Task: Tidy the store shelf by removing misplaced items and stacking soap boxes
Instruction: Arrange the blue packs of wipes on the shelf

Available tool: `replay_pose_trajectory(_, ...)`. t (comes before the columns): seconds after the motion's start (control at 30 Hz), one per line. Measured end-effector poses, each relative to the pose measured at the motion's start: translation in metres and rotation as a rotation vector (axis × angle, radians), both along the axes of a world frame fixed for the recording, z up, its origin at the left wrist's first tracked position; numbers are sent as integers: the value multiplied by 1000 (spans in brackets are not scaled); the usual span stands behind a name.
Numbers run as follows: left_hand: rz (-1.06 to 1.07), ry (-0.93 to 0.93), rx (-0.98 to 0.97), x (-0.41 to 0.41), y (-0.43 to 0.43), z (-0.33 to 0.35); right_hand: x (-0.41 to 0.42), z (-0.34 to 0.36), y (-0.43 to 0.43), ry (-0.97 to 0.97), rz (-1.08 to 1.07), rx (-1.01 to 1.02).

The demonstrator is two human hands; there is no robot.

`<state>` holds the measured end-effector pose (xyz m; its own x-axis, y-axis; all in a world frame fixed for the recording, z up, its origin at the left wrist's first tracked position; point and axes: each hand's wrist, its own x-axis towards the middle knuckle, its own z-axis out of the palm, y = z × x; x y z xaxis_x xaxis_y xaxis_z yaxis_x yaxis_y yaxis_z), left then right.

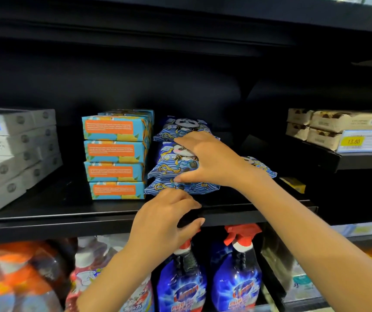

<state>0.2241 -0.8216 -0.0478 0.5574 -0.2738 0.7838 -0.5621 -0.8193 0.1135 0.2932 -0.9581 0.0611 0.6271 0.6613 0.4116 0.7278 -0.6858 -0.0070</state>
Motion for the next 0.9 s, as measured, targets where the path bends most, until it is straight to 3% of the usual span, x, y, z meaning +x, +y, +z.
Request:
replay_pose_trajectory(0.27,1,26,-10,-1,-3,0,3,-3,0,17,16,21)
replay_pose_trajectory(0.53,-94,103,-14,-4,4,8,-14,-5,-30,-120,29,300)
replay_pose_trajectory(0.7,-119,-32,-95,-3,13,40,-23,-20,-85,-142,-96,430)
replay_pose_trajectory(0.9,124,284,178,34,4,74,-28,-54,-125,-99,-171,513)
